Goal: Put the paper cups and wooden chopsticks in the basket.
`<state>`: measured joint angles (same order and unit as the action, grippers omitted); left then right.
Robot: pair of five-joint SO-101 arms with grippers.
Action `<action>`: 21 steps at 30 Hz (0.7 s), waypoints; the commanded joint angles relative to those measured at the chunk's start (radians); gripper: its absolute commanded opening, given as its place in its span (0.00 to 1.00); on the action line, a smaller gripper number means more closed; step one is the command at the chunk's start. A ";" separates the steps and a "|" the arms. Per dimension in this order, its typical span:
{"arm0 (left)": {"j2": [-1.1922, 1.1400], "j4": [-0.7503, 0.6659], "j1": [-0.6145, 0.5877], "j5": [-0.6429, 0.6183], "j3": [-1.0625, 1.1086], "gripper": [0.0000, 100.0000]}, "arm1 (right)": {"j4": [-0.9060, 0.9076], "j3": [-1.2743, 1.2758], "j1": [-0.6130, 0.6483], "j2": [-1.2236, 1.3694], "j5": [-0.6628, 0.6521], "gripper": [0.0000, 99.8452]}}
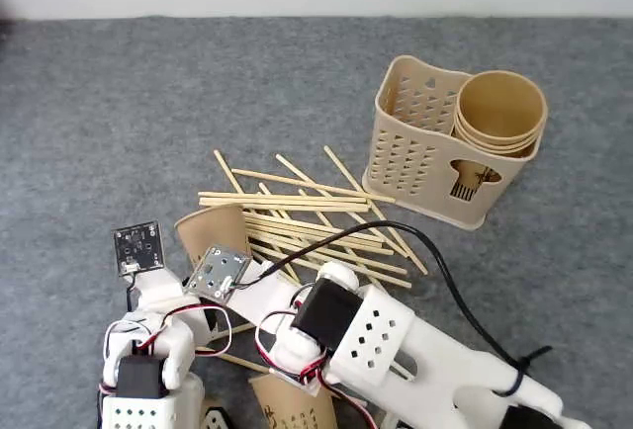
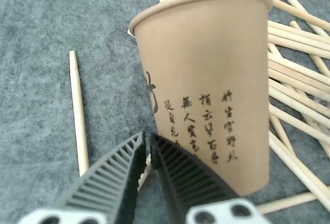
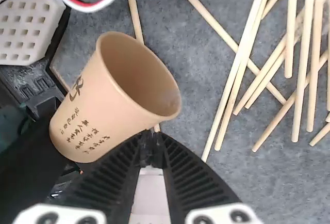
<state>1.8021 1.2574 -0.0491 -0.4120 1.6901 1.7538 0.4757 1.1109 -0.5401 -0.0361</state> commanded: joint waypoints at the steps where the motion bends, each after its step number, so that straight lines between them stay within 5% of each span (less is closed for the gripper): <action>1: 0.012 0.003 0.003 0.005 -0.008 0.01 | 0.027 -0.005 0.008 0.021 -0.015 0.09; 6: 0.012 0.003 0.003 0.005 -0.008 0.01 | 0.028 0.000 0.054 0.028 -0.011 0.22; 21: 0.012 0.003 0.003 0.005 -0.008 0.01 | -0.199 0.146 0.156 0.031 -0.006 0.22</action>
<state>1.8021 1.2574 -0.0491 -0.4120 1.6901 1.6126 0.6107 1.2597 -0.5094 -0.0437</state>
